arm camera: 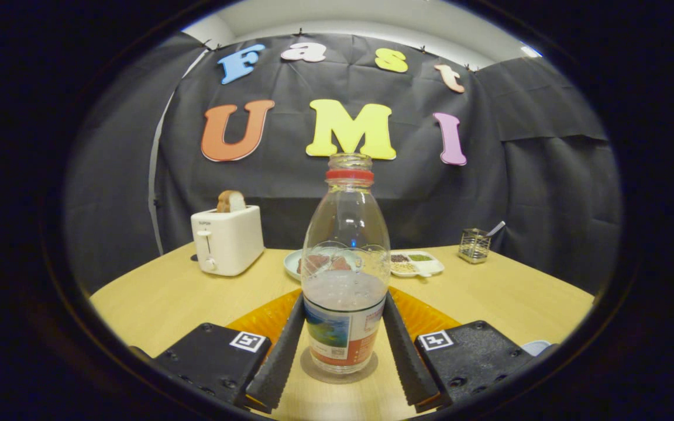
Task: Take the bottle from table, then pour the juice into the cup, finally place the bottle on the coaster
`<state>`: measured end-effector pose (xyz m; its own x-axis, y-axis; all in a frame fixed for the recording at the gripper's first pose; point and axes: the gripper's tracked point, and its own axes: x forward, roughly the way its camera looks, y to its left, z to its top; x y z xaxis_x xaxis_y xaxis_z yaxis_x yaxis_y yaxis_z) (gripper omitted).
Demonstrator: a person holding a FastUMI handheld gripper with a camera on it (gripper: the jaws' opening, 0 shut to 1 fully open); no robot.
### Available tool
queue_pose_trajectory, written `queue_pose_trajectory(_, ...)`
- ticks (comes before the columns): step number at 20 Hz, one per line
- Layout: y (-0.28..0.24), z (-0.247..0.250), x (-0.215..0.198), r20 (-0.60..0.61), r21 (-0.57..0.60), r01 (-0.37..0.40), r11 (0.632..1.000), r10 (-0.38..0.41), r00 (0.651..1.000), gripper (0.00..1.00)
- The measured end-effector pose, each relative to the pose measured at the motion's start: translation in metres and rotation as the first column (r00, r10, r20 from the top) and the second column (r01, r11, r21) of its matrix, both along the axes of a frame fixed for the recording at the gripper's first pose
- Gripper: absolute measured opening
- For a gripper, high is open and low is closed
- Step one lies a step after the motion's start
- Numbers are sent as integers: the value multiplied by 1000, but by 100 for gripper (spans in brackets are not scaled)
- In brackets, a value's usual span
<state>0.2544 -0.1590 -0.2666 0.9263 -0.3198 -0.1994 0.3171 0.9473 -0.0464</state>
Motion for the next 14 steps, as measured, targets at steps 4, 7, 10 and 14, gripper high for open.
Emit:
queue_pose_trajectory(4,-4,-14,8,-1,24,-3,1000,3,1000,81)
queue_pose_trajectory(7,-4,-18,7,4,39,-8,999,8,1000,81)
queue_pose_trajectory(10,-7,-19,4,-6,37,0,999,0,1000,86)
queue_pose_trajectory(14,-6,-24,-2,-44,49,12,999,-10,999,100)
